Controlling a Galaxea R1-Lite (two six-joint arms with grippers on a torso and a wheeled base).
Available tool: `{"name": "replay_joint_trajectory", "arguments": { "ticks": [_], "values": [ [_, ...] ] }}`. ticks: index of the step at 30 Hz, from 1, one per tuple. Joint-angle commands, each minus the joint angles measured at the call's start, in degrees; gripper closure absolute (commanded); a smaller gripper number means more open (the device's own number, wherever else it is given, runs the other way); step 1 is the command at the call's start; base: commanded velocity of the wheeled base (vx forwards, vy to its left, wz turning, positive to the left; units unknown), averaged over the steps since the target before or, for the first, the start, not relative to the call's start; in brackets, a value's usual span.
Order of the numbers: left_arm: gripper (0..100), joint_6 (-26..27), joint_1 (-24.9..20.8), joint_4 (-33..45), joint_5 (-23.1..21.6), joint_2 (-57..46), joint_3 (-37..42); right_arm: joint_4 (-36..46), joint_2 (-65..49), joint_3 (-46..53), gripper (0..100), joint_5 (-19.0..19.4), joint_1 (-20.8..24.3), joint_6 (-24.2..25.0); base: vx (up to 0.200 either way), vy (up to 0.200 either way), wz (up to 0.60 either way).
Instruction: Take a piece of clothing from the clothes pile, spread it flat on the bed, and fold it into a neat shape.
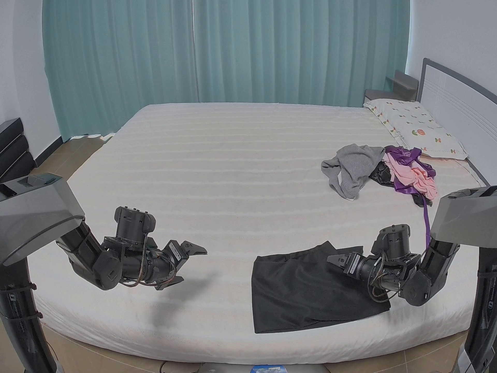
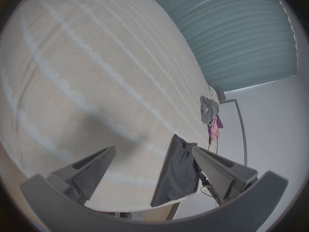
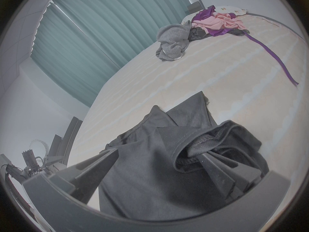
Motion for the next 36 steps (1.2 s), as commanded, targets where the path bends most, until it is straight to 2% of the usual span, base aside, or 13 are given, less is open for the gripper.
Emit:
{"name": "replay_joint_trajectory", "arguments": {
  "ticks": [1, 6, 11, 16, 20, 29, 36],
  "values": [
    [0, 0.0, 0.0, 0.0, 0.0, 0.1, 0.0, -0.5, 2.4, -2.6, 0, -0.8, -2.1, 0.4, 0.0, 0.0, 0.0],
    [0, 0.0, 0.0, 0.0, 0.0, 0.1, 0.0, -0.6, 4.0, -5.5, 0, -3.8, -6.6, 0.4, 0.0, 0.0, 0.0],
    [0, 0.0, 0.0, 0.0, 0.0, 0.1, 0.0, -0.9, 4.3, -6.8, 0, -3.9, -10.8, 0.2, 0.0, 0.0, 0.0],
    [0, 0.0, 0.0, 0.0, 0.0, 0.1, -0.1, -1.0, 4.0, -6.8, 0, -3.4, -12.1, 0.4, 0.0, 0.0, 0.0],
    [0, 0.0, 0.0, 0.0, 0.0, 0.1, -0.1, -3.1, 4.5, -6.2, 0, -2.1, -11.9, 0.3, 0.0, 0.0, 0.0],
    [0, 0.0, 0.0, 0.0, 0.0, 0.3, -0.3, -7.8, 5.7, -6.1, 0, 4.6, -11.3, -0.1, 0.0, 0.0, 0.0],
    [0, 0.0, -0.1, 0.0, 0.0, 0.4, -0.3, -12.5, 7.7, -5.8, 0, 6.9, -10.4, -0.5, 0.0, 0.0, 0.0]
  ]
}}
